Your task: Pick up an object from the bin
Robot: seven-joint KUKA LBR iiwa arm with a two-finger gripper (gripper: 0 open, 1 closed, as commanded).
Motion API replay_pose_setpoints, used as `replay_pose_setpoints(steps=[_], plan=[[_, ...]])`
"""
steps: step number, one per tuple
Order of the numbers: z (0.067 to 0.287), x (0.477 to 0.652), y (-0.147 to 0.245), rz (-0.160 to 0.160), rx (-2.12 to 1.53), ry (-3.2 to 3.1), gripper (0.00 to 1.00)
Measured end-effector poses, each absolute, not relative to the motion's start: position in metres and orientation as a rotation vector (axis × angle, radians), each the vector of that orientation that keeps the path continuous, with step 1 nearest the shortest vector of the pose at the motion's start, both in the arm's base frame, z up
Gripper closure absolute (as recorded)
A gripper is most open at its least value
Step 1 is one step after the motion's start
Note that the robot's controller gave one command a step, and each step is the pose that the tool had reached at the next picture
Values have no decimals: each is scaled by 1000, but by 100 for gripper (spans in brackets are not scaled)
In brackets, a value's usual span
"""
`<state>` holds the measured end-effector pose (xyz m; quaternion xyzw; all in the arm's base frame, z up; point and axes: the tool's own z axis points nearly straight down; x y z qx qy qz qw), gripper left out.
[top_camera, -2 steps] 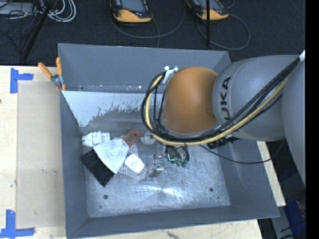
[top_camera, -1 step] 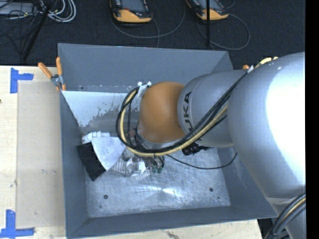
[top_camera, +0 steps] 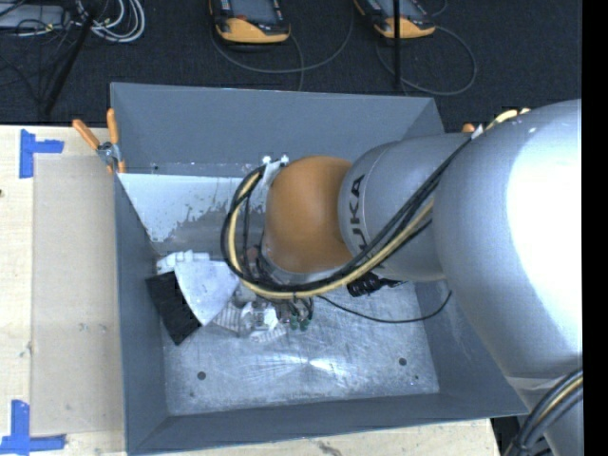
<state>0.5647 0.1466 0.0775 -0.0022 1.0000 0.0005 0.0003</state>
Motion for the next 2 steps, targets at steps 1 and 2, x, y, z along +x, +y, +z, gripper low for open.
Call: replay_pose_setpoints(steps=[1, 2], plan=[[195, 561, 161, 0, -75, 3140, 100], [195, 561, 161, 0, -75, 3141, 100]])
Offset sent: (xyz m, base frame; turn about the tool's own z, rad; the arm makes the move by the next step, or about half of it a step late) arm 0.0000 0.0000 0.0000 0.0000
